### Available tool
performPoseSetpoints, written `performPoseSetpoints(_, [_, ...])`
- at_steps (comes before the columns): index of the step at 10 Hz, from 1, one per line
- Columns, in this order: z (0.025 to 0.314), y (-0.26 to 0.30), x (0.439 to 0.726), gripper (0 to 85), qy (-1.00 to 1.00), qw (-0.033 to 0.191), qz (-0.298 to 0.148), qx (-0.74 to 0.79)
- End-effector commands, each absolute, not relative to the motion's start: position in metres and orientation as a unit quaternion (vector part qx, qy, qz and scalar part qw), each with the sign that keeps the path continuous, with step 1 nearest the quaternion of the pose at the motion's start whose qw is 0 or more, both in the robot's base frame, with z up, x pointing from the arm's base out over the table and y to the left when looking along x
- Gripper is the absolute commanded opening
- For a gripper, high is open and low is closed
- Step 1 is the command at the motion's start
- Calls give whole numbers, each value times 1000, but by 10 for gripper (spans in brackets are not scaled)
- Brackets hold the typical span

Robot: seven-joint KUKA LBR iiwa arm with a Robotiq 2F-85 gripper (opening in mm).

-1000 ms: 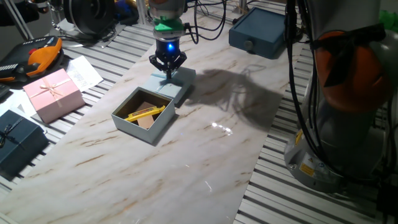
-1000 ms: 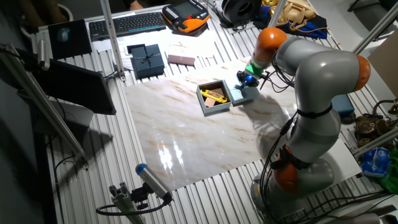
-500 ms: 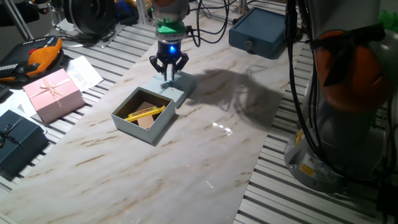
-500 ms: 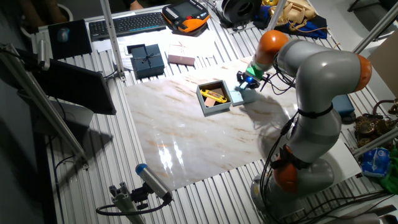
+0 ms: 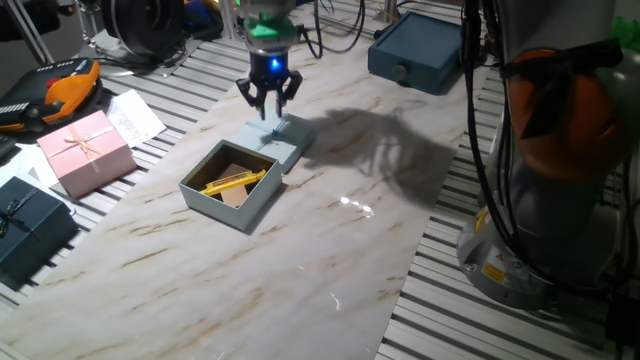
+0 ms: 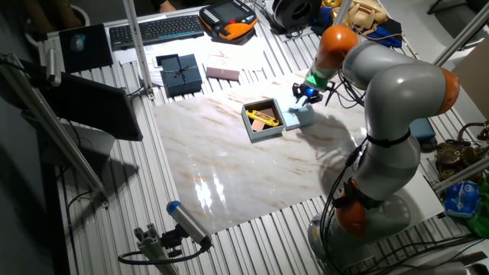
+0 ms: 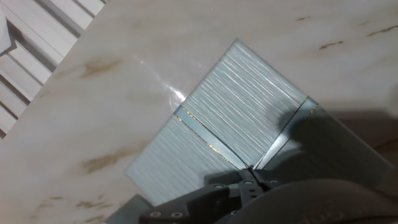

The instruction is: Open a box

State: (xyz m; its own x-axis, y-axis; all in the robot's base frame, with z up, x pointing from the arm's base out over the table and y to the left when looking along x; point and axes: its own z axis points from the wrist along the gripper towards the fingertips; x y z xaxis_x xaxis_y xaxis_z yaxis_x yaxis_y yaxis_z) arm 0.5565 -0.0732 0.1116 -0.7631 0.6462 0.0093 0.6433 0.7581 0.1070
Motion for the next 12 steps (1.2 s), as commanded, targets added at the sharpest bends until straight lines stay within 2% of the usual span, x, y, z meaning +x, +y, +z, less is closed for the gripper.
performPoseSetpoints(1, [114,-72,556,0,953,11,52,298])
performPoseSetpoints(5, [147,-60,556,0,977,-8,27,212])
performPoseSetpoints(12, [209,-33,556,0,990,-22,-9,142])
